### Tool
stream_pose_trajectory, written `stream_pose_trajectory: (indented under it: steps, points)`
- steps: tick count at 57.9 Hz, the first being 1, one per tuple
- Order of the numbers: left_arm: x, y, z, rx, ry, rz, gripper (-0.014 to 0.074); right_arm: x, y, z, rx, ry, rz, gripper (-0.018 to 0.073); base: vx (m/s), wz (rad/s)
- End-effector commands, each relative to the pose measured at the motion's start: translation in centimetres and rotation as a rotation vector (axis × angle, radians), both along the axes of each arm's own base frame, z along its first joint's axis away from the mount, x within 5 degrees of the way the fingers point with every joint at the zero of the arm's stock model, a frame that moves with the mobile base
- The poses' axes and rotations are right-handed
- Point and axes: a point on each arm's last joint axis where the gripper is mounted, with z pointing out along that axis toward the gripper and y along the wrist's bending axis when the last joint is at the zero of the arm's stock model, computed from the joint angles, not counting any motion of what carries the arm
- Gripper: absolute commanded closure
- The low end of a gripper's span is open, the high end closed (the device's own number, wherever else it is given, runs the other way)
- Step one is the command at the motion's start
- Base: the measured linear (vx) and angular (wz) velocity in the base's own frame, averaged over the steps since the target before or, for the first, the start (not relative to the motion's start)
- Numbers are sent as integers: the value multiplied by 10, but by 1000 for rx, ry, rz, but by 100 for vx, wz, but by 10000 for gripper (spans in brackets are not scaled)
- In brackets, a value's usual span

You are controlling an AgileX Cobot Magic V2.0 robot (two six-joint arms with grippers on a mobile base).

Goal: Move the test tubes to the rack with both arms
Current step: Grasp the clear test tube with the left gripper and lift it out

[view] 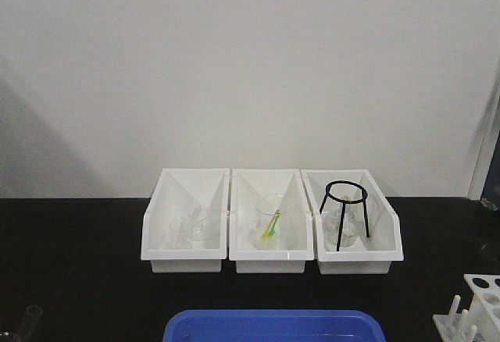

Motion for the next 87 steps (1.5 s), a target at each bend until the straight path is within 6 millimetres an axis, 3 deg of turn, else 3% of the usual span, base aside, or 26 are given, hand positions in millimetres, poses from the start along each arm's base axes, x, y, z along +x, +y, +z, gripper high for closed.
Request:
stream_pose_trajectory:
  steps: [1,20,66,75,87]
  points:
    - [8,-2,0,0,-126,-6,99,0,0,16,-19,-102,-3,103,0,0]
    - [34,-4,-22,-41,-137,27,99,17,0,6,-17,-44,-3,119,0,0]
    - [91,-11,-47,-86,-125,59,103,17,0,6,-63,-49,-9,119,0,0]
    - [93,-11,-47,-87,-146,59,190,17,0,6,-79,-48,-11,119,0,0]
    - [93,-11,-45,-90,-169,59,422,17,0,6,-84,-47,-11,119,0,0]
